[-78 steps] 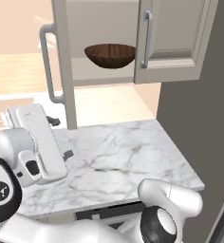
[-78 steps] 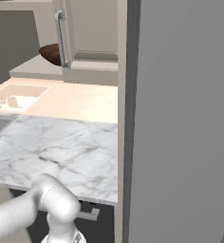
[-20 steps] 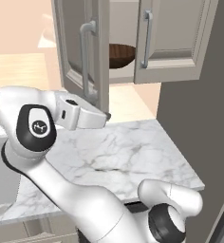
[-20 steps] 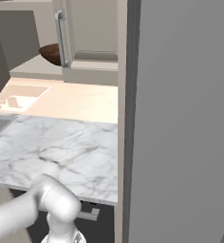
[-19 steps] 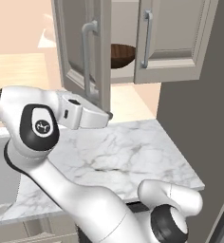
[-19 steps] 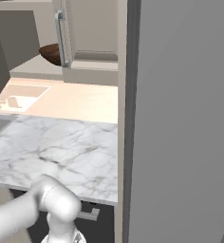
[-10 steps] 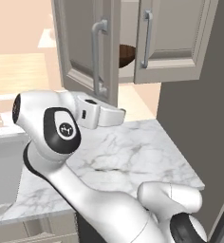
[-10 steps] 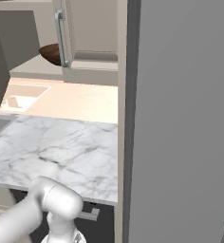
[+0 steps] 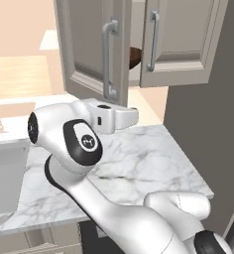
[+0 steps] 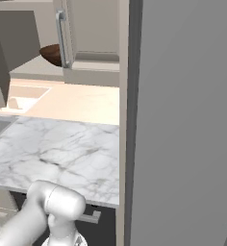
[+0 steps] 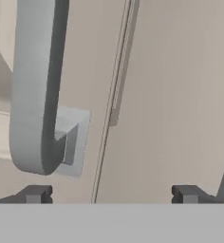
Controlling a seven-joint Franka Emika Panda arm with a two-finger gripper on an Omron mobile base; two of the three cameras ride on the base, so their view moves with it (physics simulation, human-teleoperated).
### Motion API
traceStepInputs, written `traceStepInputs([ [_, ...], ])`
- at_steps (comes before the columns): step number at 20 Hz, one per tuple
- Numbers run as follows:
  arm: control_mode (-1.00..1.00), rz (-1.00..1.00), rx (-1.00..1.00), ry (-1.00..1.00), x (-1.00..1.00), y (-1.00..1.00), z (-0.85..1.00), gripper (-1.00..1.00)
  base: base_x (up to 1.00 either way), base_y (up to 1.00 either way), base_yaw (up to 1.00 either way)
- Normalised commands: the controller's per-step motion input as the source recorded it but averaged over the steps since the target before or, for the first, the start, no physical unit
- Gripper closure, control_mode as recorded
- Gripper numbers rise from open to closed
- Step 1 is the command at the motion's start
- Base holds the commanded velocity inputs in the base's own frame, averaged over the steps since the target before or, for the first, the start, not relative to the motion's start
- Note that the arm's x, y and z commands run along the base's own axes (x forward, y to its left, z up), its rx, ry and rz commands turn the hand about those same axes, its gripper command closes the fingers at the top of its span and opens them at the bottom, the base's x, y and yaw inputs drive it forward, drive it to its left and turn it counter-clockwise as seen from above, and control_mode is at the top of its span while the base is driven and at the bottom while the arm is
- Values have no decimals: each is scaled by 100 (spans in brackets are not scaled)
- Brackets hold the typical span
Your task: Pick the mug and place it in the sink. Pick the bowl and place it in the open cabinet and then close the cabinet.
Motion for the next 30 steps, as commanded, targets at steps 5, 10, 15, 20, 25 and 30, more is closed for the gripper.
traceStepInputs([
  [5, -100, 13, -9, 0, 36, -8, 0, -100, 0, 0, 0],
  [10, -100, 13, -3, 0, 35, -23, 0, -100, 0, 0, 0],
  [15, -100, 18, 0, 3, 38, -48, 0, -100, 0, 0, 0],
  [20, -100, 19, 0, 0, 33, -44, 0, -100, 0, 0, 0],
  [25, -100, 21, 0, -3, 37, -37, 0, -100, 0, 0, 0],
  [30, -100, 20, 0, -7, 28, -36, 0, -100, 0, 0, 0],
])
